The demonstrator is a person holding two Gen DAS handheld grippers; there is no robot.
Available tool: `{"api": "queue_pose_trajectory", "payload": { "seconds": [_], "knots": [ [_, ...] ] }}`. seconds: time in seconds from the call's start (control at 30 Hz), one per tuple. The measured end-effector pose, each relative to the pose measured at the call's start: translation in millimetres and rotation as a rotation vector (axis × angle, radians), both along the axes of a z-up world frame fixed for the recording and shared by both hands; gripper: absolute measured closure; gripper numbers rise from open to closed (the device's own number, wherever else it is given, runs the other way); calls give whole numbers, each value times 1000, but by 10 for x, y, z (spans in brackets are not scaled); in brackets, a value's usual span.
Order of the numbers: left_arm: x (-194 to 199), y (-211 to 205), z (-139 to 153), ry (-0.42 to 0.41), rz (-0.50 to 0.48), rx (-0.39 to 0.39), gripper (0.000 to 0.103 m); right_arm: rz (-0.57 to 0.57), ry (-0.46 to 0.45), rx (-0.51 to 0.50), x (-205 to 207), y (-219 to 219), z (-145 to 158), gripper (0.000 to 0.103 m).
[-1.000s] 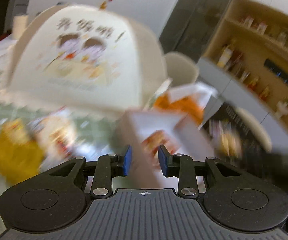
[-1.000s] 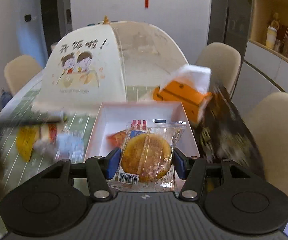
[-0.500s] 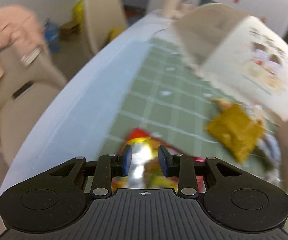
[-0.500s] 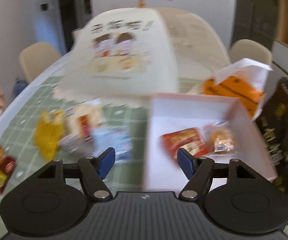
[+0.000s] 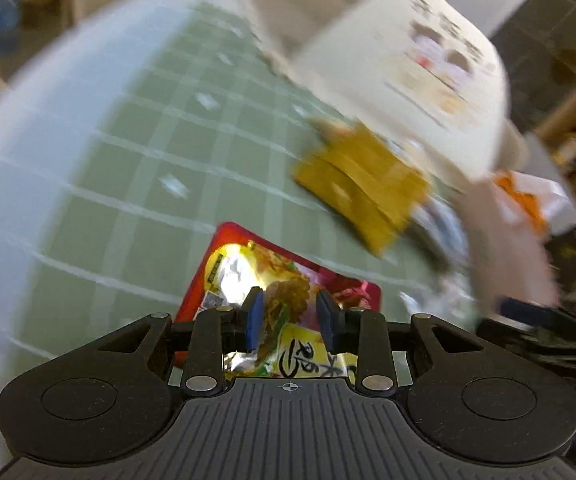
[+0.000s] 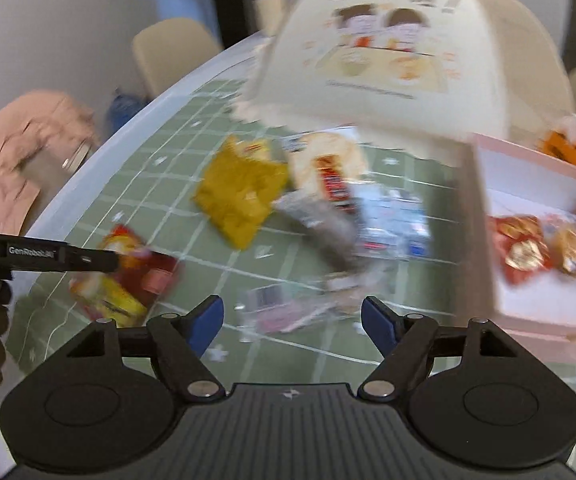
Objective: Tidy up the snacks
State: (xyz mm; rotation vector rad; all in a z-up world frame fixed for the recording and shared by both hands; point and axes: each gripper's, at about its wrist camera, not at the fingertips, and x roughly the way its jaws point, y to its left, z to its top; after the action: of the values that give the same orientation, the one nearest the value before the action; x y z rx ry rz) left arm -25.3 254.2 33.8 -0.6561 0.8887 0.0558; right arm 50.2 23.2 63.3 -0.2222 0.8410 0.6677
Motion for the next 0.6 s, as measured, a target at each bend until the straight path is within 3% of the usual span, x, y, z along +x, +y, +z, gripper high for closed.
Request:
{"api": "queue_pose_trajectory", "payload": {
  "seconds": [0.1,0.23,0.33,0.43,0.6],
  "knots": [
    [-20,-37,6,-15,-47,-88,71,94,27,7,-60,210,-41,26],
    [-116,110,164,-28,2,7,71,259,51,11,-174,503,-113,26],
    [-137,253,217,-4,36,54,71,357,15,-19,-202,789,-227,26],
    [-65,287,231,-1,23,72,71,376,-4,-85,-146,1009,-409,24],
    [60,140,243,-17,-52,100,71,304,53,-56,-172,847,-417,25]
  ]
}}
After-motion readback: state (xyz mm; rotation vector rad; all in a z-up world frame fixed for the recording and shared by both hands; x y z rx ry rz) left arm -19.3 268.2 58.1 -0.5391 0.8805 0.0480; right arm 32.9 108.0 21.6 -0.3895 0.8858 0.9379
